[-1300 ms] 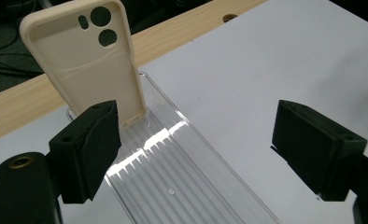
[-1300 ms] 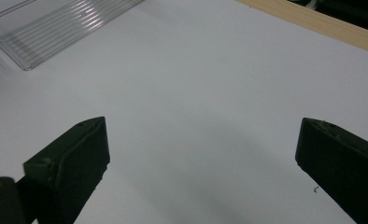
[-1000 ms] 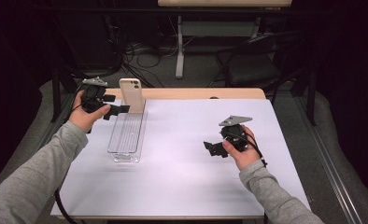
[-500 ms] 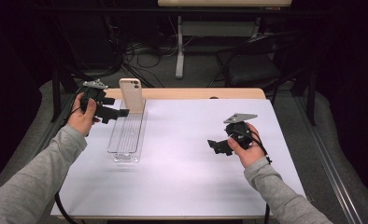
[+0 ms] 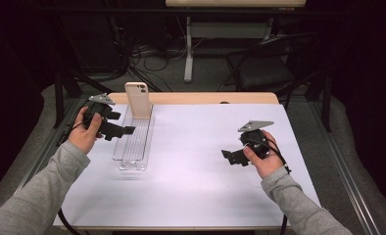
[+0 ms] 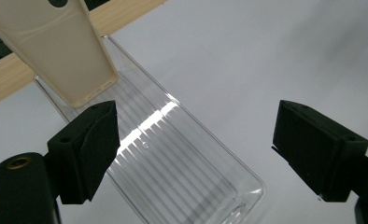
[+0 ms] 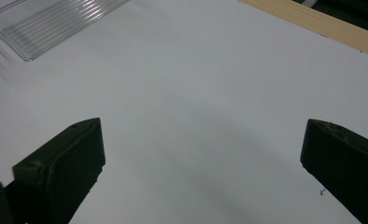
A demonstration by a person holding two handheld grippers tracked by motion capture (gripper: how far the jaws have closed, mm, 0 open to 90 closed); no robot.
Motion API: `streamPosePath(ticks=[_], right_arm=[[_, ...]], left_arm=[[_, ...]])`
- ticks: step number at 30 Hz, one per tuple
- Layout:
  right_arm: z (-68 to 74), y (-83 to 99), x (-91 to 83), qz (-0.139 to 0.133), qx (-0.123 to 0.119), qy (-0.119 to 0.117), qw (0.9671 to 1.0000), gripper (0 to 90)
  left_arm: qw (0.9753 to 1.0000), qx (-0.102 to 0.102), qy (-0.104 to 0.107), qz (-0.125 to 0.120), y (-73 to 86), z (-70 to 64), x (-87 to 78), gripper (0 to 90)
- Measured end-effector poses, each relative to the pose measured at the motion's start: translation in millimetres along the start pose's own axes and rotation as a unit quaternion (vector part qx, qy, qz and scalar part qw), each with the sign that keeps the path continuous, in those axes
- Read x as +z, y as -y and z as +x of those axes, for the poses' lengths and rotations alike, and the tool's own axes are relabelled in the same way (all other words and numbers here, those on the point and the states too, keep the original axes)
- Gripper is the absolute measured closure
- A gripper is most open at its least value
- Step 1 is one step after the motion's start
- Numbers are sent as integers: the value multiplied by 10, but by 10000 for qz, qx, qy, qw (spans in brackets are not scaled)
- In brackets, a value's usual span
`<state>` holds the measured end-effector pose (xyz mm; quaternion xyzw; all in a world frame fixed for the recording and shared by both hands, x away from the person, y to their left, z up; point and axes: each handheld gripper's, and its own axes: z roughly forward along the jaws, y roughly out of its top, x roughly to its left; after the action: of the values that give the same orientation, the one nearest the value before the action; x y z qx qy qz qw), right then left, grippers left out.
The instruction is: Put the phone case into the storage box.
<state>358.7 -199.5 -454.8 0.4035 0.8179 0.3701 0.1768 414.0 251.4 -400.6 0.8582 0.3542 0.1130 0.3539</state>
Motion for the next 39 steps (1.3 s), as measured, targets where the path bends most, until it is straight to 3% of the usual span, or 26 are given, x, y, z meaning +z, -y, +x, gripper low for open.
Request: streamPosePath(ticks=[10, 15, 22, 27, 32, 39], right_arm=[[10, 51, -28, 102, 34, 41, 9999, 0], [35, 89, -25, 162, 66, 126, 9998, 0], [46, 171, -50, 272, 196, 154, 9993, 0], [34, 225, -88, 309, 279, 208, 9989, 0], [42, 280, -128, 274, 345, 262, 9987, 0], [55, 374, -184, 255, 398, 307, 9984, 0]], left_arm=[[9997, -110, -208, 85, 230, -48, -70, 148], [9995, -255, -157, 51, 362, -85, -98, 148], [9985, -398, -272, 257, 523, -103, -88, 148], [9983, -534, -188, 169, 615, -110, -77, 148], [9981, -506, -294, 187, 702, -141, -99, 148], [9974, -648, -274, 143, 854, -188, -141, 149]])
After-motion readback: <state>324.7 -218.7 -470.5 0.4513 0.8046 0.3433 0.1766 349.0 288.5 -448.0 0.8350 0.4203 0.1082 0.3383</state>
